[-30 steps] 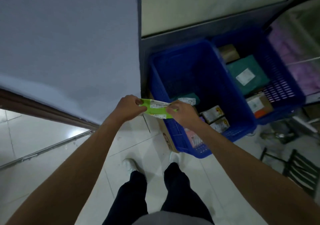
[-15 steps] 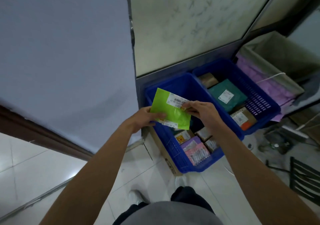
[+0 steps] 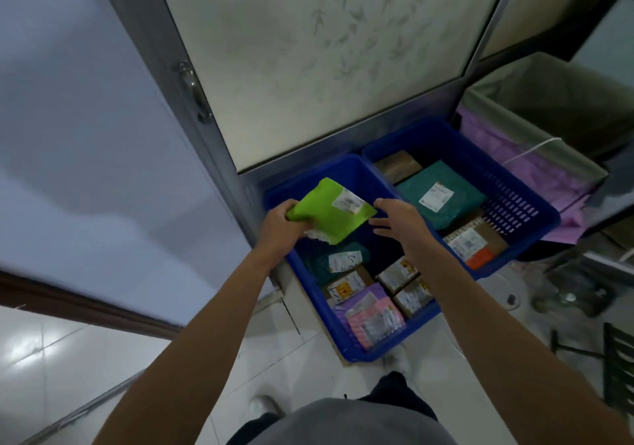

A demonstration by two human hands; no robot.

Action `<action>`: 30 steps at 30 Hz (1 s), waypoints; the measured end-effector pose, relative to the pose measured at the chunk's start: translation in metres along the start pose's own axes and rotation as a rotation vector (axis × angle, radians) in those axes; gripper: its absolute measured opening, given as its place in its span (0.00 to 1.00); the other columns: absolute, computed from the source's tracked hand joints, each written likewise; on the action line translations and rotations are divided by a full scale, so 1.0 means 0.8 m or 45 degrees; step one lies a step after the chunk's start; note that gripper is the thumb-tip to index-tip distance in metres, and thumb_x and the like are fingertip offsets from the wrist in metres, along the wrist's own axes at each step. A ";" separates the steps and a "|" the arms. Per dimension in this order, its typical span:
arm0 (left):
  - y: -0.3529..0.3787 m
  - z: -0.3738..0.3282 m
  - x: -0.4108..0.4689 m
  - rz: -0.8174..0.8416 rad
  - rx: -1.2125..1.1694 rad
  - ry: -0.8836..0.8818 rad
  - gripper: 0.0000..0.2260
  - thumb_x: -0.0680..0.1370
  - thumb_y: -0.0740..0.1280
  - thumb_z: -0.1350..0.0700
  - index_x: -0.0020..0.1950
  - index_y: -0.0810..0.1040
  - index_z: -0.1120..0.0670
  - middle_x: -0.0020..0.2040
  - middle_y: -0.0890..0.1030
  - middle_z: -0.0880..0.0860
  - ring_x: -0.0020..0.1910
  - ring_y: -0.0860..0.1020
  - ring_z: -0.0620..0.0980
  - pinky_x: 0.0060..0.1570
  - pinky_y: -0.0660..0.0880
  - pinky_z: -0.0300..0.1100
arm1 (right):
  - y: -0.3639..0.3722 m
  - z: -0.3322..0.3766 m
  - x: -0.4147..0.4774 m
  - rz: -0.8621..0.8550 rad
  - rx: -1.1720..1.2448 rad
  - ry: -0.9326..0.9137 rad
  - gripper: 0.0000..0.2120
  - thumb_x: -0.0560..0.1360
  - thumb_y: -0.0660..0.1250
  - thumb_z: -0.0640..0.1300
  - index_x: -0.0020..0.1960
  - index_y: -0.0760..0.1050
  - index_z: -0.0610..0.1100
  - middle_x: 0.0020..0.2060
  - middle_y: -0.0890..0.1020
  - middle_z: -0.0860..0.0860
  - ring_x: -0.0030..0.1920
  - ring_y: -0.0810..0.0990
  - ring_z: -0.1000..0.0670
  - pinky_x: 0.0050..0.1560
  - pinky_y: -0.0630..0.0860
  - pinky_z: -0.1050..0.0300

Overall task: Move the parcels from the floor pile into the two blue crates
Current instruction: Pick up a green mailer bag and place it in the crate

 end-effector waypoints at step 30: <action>0.179 0.026 -0.036 -0.082 -0.735 -0.661 0.18 0.77 0.70 0.43 0.58 0.82 0.55 0.51 0.86 0.54 0.48 0.84 0.51 0.50 0.80 0.47 | -0.082 -0.071 0.053 0.373 -0.130 0.213 0.09 0.81 0.64 0.38 0.60 0.76 0.44 0.57 0.81 0.44 0.55 0.81 0.44 0.56 0.81 0.46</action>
Point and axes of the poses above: each hand's wrist, its own x-axis towards the middle knuckle, its own y-axis out of the palm, z = x × y, the point moved 3 cm from there along x, towards the middle knuckle
